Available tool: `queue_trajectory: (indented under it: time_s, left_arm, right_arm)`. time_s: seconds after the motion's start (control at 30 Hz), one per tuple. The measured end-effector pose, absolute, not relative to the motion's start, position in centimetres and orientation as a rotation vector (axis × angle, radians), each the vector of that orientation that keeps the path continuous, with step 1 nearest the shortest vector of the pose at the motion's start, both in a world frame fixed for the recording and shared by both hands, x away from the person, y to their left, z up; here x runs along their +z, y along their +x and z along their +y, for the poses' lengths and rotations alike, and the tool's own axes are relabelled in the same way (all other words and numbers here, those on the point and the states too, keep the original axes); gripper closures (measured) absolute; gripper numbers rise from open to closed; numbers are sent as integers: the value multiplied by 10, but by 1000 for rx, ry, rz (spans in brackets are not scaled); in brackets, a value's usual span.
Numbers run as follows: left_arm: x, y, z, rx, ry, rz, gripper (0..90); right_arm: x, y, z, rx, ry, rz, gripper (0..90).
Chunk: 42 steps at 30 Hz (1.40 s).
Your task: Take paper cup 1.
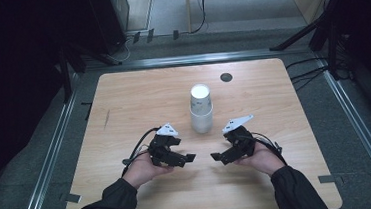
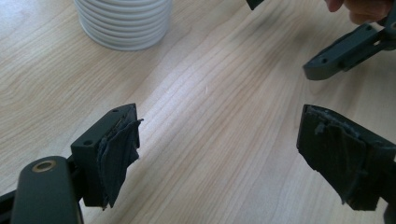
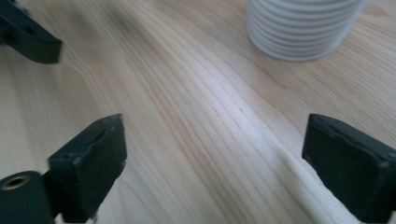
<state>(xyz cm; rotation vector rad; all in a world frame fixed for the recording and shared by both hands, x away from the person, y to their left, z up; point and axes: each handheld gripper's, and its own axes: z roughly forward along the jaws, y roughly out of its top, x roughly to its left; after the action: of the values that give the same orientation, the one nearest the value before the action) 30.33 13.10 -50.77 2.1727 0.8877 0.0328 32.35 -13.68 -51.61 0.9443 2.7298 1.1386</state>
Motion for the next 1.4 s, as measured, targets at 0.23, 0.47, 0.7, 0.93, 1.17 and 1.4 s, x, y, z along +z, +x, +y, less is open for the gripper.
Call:
queue_trajectory:
  time_s: [0.23,0.47,0.7,0.93,1.17,1.4]
  left_arm:
    - [-507,309,143,46,2181,921,254]
    - [-502,305,149,42,2162,912,349]
    - [-501,305,151,51,2181,896,368]
    - [-490,305,159,111,2197,847,324]
    - [-485,305,162,86,2195,820,285]
    - [-485,306,164,74,2242,813,323]
  right_arm:
    - [-506,326,-133,1264,950,2714,133]
    - [-498,328,-138,1275,957,2710,243]
    - [-493,324,-151,1274,967,2673,342]
    - [-491,322,-155,1271,946,2687,412]
    - [-486,322,-154,1268,888,2680,391]
    - [-477,326,-158,1267,901,2681,396]
